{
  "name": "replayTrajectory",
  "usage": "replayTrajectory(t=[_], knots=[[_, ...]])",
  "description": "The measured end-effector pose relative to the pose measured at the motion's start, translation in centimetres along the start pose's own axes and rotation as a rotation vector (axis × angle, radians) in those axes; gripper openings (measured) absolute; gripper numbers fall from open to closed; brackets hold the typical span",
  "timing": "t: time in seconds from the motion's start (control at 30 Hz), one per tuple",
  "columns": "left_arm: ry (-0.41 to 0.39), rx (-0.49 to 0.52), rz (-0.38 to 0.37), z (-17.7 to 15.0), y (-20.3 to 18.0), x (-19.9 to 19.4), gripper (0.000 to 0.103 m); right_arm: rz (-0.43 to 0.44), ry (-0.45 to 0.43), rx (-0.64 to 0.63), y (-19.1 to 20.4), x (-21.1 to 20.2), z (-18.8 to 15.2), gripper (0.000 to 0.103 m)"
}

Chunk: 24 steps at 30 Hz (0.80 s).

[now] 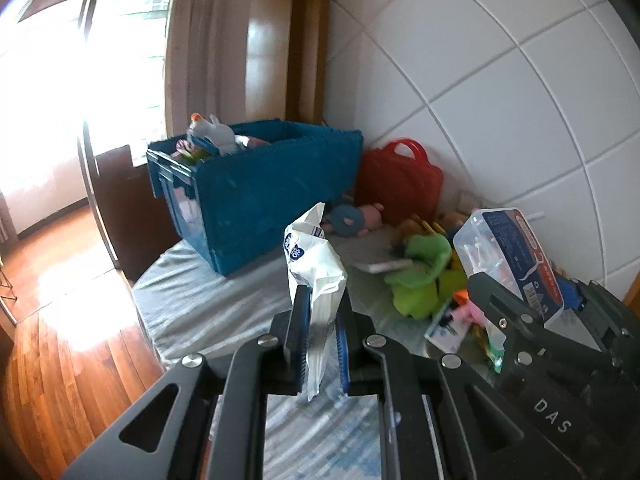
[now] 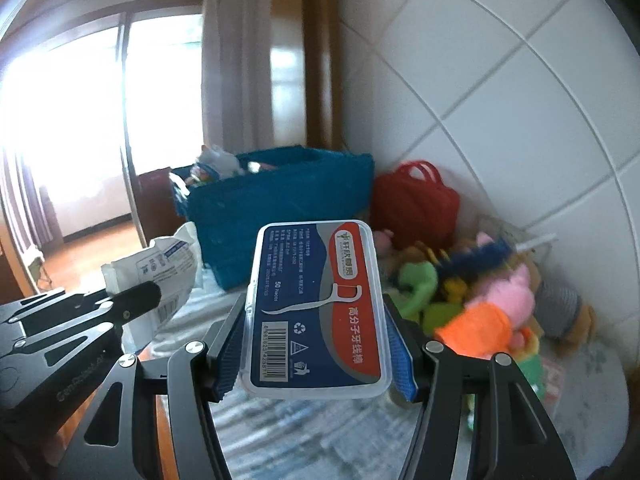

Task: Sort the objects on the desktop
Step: 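Carry the white packet and floss box over to the blue crate with both tools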

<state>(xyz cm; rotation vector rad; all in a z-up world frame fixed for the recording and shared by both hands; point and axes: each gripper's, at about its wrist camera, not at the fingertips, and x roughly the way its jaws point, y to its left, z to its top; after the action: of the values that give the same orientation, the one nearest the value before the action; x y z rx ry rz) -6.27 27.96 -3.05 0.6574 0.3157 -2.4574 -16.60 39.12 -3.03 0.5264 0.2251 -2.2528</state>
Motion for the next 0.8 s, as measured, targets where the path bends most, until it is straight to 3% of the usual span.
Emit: replayTrajectory(t=[0.57, 0.8], knots=[[-0.074, 0.116, -0.091, 9.7, 14.1, 5.7, 0.012, -0.096, -0.094, 0.045, 13.7, 8.8, 8.5, 0.061], [-0.120, 0.108, -0.119, 14.5, 17.3, 11.1, 0.012, -0.114, -0.108, 0.028, 15.1, 14.9, 12.0, 0.061]])
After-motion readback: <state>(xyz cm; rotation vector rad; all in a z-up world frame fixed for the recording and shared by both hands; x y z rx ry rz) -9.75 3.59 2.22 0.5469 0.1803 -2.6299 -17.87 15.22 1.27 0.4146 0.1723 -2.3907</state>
